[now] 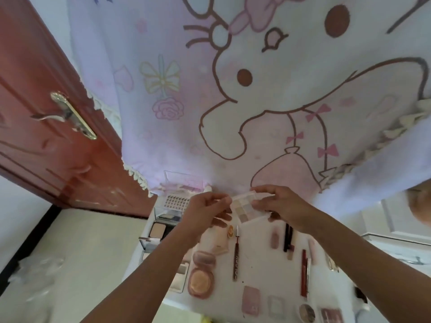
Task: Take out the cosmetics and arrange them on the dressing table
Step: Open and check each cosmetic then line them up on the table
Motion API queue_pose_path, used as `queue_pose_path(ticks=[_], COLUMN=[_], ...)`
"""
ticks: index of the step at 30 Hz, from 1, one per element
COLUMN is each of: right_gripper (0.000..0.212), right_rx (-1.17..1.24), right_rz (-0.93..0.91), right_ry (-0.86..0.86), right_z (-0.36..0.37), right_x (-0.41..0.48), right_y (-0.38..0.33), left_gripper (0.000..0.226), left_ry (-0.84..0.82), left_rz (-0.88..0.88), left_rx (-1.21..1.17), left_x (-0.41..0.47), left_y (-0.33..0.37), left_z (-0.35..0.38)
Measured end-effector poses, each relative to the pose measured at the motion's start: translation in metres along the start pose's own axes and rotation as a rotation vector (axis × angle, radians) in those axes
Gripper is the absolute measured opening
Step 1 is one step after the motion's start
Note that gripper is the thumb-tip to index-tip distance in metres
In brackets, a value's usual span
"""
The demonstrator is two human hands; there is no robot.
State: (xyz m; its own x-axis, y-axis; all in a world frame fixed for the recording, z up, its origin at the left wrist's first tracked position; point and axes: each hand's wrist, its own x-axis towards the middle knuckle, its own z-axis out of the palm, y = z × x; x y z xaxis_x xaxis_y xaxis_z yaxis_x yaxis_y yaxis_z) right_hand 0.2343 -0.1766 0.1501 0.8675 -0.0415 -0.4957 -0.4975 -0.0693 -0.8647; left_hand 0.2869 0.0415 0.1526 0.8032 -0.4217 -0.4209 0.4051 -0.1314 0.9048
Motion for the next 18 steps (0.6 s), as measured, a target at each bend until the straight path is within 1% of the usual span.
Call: queue_pose_path(ticks=[5, 7, 10, 11, 14, 15, 16, 18], right_gripper=[0.036, 0.036, 0.033, 0.031, 0.030, 0.030, 0.031, 0.030], right_rx=[0.023, 0.097, 0.216, 0.259, 0.375, 0.401, 0.421, 0.446], right_rz=[-0.044, -0.039, -0.032, -0.030, -0.028, -0.029, -0.030, -0.038], right_ry=[0.006, -0.010, 0.009, 0.026, 0.075, 0.090, 0.100, 0.119], right_z=[0.015, 0.020, 0.029, 0.033, 0.039, 0.042, 0.044, 0.050], right_x=[-0.022, -0.029, -0.038, -0.041, -0.050, -0.055, -0.058, -0.065], right_y=[-0.031, -0.038, -0.045, -0.047, -0.051, -0.052, -0.052, -0.053], left_gripper=[0.011, 0.012, 0.014, 0.018, 0.049, 0.057, 0.061, 0.063], left_ry=[-0.024, -0.053, -0.134, -0.173, -0.314, -0.356, -0.383, -0.382], left_rz=[-0.008, -0.013, 0.054, 0.091, 0.194, 0.216, 0.235, 0.272], left_rx=[-0.076, -0.112, -0.129, -0.122, -0.028, 0.010, 0.040, 0.080], left_x=[-0.007, -0.010, -0.016, -0.018, -0.024, -0.027, -0.031, -0.036], left_y=[0.027, 0.034, 0.043, 0.045, 0.050, 0.051, 0.053, 0.056], left_z=[-0.008, -0.015, -0.023, -0.026, -0.038, -0.040, -0.042, -0.044])
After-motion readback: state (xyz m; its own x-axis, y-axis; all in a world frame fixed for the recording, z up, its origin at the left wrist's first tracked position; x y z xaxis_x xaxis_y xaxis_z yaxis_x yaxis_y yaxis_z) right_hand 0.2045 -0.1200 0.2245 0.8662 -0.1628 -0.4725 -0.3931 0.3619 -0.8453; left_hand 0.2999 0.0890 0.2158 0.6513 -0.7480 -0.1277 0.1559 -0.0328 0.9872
